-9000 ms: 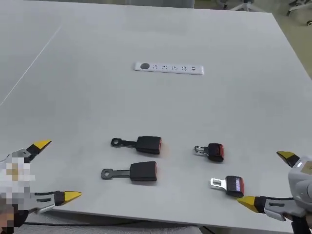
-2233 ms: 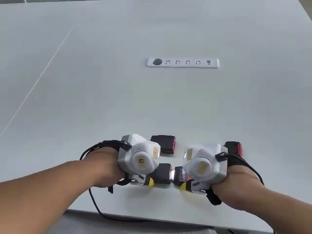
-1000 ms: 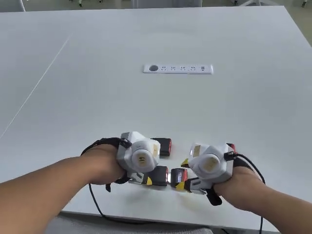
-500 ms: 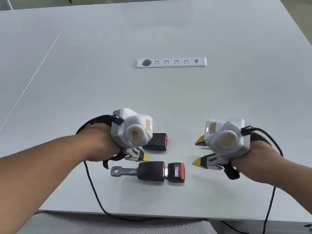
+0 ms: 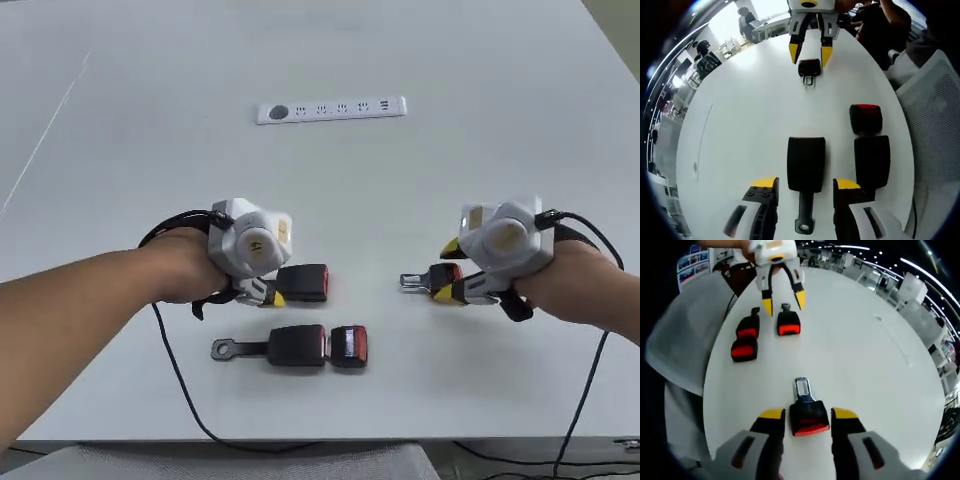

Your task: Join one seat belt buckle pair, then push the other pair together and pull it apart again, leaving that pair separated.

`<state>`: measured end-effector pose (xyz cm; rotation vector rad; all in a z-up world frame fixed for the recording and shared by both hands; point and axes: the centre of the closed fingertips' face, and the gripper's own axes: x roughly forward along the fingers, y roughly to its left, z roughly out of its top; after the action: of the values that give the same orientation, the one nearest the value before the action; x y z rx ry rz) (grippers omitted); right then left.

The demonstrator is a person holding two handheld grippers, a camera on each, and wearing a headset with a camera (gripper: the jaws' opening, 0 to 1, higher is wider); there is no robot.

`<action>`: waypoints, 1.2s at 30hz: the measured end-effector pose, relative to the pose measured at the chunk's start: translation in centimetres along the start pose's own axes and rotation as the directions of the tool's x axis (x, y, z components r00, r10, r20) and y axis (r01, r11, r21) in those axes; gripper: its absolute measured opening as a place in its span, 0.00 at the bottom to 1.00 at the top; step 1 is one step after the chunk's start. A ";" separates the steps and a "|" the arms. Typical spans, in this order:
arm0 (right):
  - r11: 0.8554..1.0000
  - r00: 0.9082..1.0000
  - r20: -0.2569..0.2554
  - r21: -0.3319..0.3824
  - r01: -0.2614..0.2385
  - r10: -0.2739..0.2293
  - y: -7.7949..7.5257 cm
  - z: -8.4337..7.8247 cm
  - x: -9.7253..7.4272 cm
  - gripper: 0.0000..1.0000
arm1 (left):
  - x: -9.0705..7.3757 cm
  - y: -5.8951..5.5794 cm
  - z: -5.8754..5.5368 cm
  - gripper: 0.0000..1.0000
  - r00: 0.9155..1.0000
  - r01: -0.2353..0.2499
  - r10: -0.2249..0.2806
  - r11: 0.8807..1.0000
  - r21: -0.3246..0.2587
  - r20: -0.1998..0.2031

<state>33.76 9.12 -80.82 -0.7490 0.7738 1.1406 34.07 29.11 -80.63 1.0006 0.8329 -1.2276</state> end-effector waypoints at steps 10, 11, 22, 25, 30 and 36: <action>0.998 0.998 -0.017 -0.011 -0.068 0.068 -0.2 -1.2 0.9 0.34 | 1.7 0.1 0.0 0.41 0.999 0.041 -0.041 0.999 -0.012 -0.027; 0.997 0.997 -0.016 -0.014 -0.069 0.069 -0.2 -1.3 1.0 0.34 | 1.7 0.1 0.0 0.40 0.999 0.042 -0.042 0.999 -0.013 -0.029; 0.992 0.991 -0.043 -0.018 -0.124 0.123 0.2 -1.3 1.2 0.33 | 1.9 -0.2 -0.5 0.32 0.997 0.069 -0.069 0.998 -0.005 -0.039; 0.992 0.991 -0.056 -0.026 -0.120 0.118 0.5 -0.9 1.0 0.33 | 1.9 -0.2 -0.5 0.32 0.997 0.071 -0.071 0.997 -0.003 -0.041; 0.992 0.991 -0.064 -0.046 -0.118 0.115 1.3 0.2 1.4 0.33 | 1.9 -0.3 -0.5 0.32 0.997 0.069 -0.070 0.997 -0.018 -0.029; 0.989 0.991 -0.062 -0.075 -0.124 0.119 2.2 2.1 2.4 0.33 | 1.9 -0.3 -0.6 0.32 0.997 0.068 -0.069 0.997 -0.024 -0.033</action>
<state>32.55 12.59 -81.95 -0.8117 0.8358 1.2698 34.14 28.94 -82.64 0.9834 0.9120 -1.2594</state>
